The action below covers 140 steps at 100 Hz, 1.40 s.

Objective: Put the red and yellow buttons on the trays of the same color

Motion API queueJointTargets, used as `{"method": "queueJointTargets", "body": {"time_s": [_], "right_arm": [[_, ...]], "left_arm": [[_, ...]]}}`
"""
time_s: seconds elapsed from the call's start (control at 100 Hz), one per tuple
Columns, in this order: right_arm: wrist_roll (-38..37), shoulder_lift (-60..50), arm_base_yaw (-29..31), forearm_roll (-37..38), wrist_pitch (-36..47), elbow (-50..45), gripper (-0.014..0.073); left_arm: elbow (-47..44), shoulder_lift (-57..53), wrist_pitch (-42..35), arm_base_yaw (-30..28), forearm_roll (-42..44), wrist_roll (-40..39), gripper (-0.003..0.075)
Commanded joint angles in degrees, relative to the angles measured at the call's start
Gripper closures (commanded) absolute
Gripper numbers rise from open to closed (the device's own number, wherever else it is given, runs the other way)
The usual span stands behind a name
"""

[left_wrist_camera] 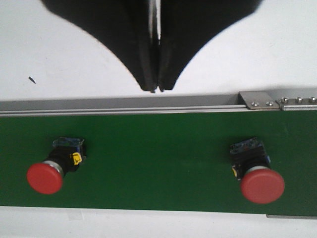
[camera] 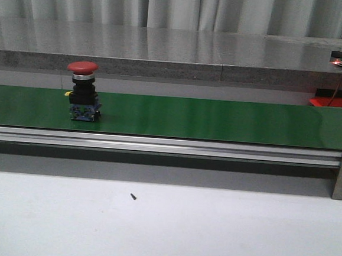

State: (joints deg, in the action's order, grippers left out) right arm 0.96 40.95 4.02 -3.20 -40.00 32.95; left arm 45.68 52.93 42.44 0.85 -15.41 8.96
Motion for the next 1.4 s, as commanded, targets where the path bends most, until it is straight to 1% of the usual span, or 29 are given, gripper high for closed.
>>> {"method": "queueJointTargets", "body": {"time_s": [0.0, 0.29, 0.46, 0.96, 1.08, 1.39], "right_arm": [[0.4, -0.3, -0.1, 0.3, 3.3, 1.4, 0.0662], [0.4, -0.3, -0.1, 0.3, 3.3, 1.4, 0.0662], [0.4, -0.3, -0.1, 0.3, 3.3, 1.4, 0.0662], [0.4, -0.3, -0.1, 0.3, 3.4, 1.4, 0.0662], [0.4, -0.5, -1.8, 0.4, 3.4, 1.4, 0.0662], [0.4, -0.5, -1.9, 0.4, 3.4, 1.4, 0.0662]], "left_arm": [[-1.5, -3.5, -4.0, 0.5, -1.5, -0.2, 0.0740], [-10.7, -14.2, -5.7, 0.5, -1.5, -0.2, 0.0740], [-12.5, -17.3, -6.0, 0.5, -1.5, -0.2, 0.0740], [-12.5, -17.8, -6.0, 0.5, -1.5, -0.2, 0.0740], [-12.5, -17.8, -6.0, 0.5, -1.5, -0.2, 0.0740], [-12.5, -17.8, -6.0, 0.5, -1.5, -0.2, 0.0740]]}}
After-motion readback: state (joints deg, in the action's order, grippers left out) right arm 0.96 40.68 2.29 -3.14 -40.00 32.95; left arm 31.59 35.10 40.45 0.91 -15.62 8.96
